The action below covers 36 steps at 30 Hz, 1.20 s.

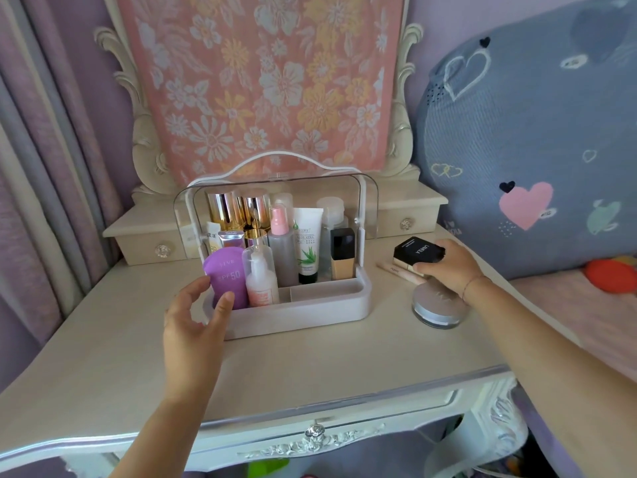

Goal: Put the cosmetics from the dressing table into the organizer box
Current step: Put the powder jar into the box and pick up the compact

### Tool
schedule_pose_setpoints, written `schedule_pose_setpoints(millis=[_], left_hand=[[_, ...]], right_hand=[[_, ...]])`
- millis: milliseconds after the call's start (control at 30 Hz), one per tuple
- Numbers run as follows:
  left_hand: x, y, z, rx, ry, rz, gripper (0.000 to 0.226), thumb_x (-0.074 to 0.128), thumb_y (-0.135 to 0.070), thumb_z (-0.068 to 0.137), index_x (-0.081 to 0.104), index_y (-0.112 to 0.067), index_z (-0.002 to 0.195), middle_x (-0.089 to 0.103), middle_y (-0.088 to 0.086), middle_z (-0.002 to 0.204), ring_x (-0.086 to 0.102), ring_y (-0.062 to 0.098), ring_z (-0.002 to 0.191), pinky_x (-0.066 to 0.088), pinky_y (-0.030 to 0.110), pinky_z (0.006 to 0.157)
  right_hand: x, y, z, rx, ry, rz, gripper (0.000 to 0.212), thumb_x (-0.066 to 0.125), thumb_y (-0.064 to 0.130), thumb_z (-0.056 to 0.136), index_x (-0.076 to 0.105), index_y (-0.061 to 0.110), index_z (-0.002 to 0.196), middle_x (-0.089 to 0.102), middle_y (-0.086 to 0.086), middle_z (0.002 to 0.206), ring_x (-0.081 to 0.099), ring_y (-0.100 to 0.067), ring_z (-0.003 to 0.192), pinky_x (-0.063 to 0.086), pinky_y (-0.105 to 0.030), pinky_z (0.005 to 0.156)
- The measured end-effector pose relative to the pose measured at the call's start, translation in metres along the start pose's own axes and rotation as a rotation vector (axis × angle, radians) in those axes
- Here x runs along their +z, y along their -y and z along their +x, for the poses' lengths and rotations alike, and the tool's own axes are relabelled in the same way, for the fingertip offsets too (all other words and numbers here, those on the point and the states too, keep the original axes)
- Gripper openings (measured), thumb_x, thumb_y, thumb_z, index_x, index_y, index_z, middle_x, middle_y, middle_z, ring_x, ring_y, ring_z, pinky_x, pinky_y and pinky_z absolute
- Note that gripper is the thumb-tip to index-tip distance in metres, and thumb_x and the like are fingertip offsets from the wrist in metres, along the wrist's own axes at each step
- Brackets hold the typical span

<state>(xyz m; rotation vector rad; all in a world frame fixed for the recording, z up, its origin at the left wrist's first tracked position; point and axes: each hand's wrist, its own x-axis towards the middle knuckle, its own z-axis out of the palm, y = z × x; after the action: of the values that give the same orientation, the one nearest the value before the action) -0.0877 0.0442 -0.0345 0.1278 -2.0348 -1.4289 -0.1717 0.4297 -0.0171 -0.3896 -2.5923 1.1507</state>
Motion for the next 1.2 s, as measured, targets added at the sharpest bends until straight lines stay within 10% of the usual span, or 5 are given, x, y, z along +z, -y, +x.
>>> schedule_pose_setpoints(millis=[300, 567, 767, 933, 1200], left_hand=[[0.002, 0.001, -0.004, 0.019, -0.109, 0.018, 0.038, 0.067, -0.030, 0.082, 0.053, -0.024, 0.118, 0.054, -0.007, 0.118, 0.044, 0.004, 0.102, 0.033, -0.005, 0.067], [0.022, -0.037, -0.035, 0.258, -0.112, 0.028, 0.023, 0.066, -0.021, 0.084, 0.055, -0.032, 0.101, 0.054, -0.013, 0.098, 0.050, 0.016, 0.093, 0.035, 0.026, 0.077], [0.054, -0.068, -0.060, 0.084, 0.373, -0.168, 0.011, 0.065, -0.032, 0.082, 0.063, -0.028, 0.093, 0.068, -0.008, 0.082, 0.062, 0.002, 0.075, 0.046, 0.010, 0.065], [0.076, -0.077, -0.054, -0.339, 0.620, -0.410, 0.028, 0.065, -0.026, 0.085, 0.065, -0.014, 0.111, 0.070, 0.011, 0.106, 0.067, 0.024, 0.096, 0.058, 0.031, 0.071], [0.071, -0.071, -0.026, -0.269, 0.498, -0.506, 0.026, 0.068, -0.017, 0.083, 0.063, -0.028, 0.106, 0.071, 0.000, 0.102, 0.066, 0.010, 0.087, 0.055, 0.021, 0.063]], right_hand=[[-0.018, -0.007, -0.064, -0.026, 0.013, 0.066, 0.075, 0.081, 0.043, 0.064, 0.046, 0.007, 0.121, 0.039, 0.000, 0.108, 0.041, -0.017, 0.102, 0.036, -0.032, 0.083], [-0.011, -0.014, -0.100, -0.028, 0.048, -0.006, 0.079, 0.083, 0.046, 0.058, 0.048, 0.026, 0.126, 0.057, 0.001, 0.121, 0.051, -0.027, 0.115, 0.042, -0.048, 0.100], [0.011, 0.032, -0.148, -0.327, 0.055, 0.221, 0.080, 0.079, 0.048, 0.055, 0.040, 0.058, 0.123, 0.042, 0.040, 0.125, 0.044, -0.004, 0.121, 0.040, -0.024, 0.097], [0.044, 0.073, -0.157, -0.488, 0.110, 0.251, 0.088, 0.085, 0.025, 0.064, 0.039, 0.032, 0.139, 0.037, 0.033, 0.125, 0.037, -0.003, 0.124, 0.033, -0.007, 0.096], [0.032, 0.107, -0.107, -0.402, 0.371, 0.292, 0.039, 0.068, 0.023, 0.085, 0.059, 0.016, 0.123, 0.068, 0.003, 0.109, 0.065, -0.010, 0.095, 0.051, -0.012, 0.077]])
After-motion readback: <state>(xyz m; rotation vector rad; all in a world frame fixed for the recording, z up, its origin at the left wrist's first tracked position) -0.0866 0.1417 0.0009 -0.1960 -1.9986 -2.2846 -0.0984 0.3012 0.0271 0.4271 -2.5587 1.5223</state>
